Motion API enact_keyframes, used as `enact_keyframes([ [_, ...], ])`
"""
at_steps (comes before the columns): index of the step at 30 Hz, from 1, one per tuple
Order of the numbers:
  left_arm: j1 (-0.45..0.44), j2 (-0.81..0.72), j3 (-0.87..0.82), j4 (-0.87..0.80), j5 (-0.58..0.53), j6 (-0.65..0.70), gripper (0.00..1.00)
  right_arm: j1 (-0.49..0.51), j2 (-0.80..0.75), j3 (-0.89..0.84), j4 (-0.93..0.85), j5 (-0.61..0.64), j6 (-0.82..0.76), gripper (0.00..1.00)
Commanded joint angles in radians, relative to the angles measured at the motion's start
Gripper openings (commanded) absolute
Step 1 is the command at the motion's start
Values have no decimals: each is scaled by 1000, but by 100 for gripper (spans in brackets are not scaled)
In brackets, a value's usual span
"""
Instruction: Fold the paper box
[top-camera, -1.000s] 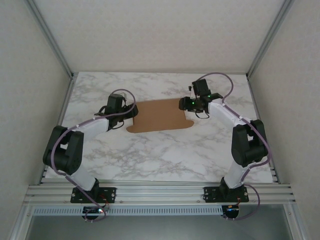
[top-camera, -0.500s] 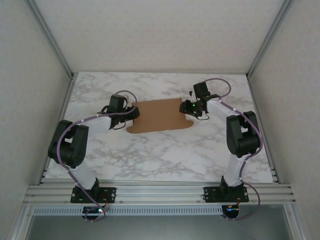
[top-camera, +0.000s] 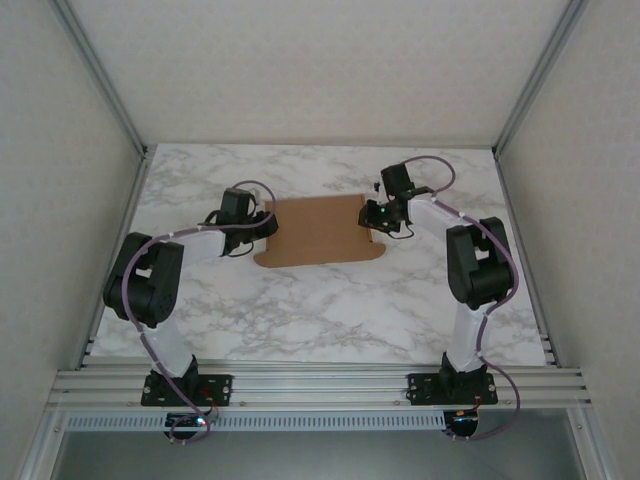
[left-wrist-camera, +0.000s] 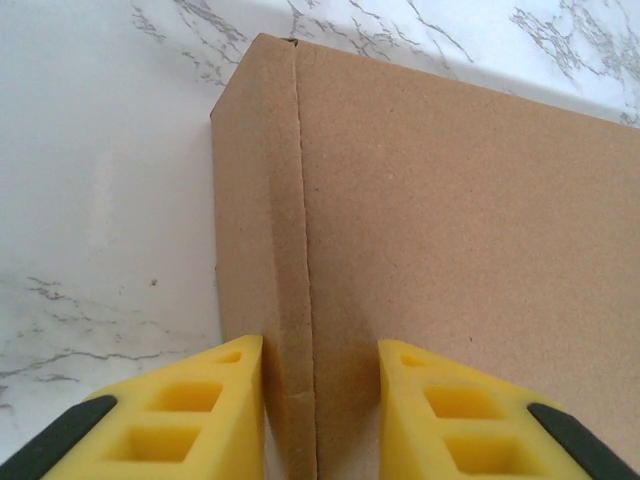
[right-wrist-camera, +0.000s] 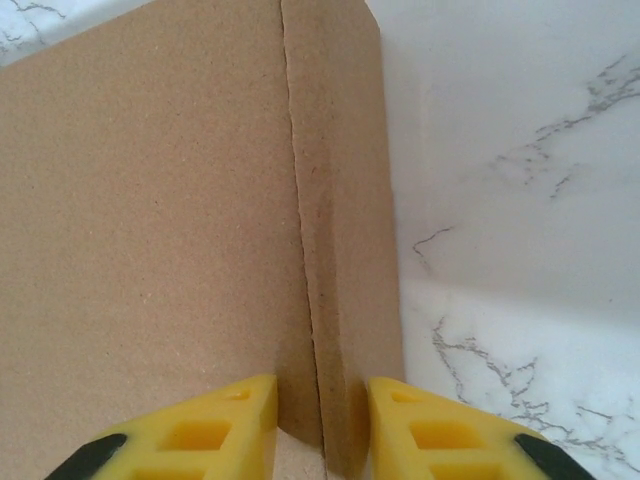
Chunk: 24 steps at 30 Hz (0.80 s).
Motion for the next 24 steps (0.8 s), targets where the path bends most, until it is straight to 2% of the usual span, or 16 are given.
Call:
enact_keyframes([
  [1,14,54,-10,-91,-28,10,29,13,76,-37,-101,87,-17,25],
  [5,18,55,-8,-91,-16,17,29,13,56,-84,-58,14,13,21],
  [15,19,60,-14,-82,43,19,28,12,23,-192,56,-127,104,24],
  [19,20,63,-28,-43,97,18,27,13,16,-228,91,-131,121,25],
  [24,20,75,-14,-64,153,17,25,8,-56,-327,212,-190,222,25],
])
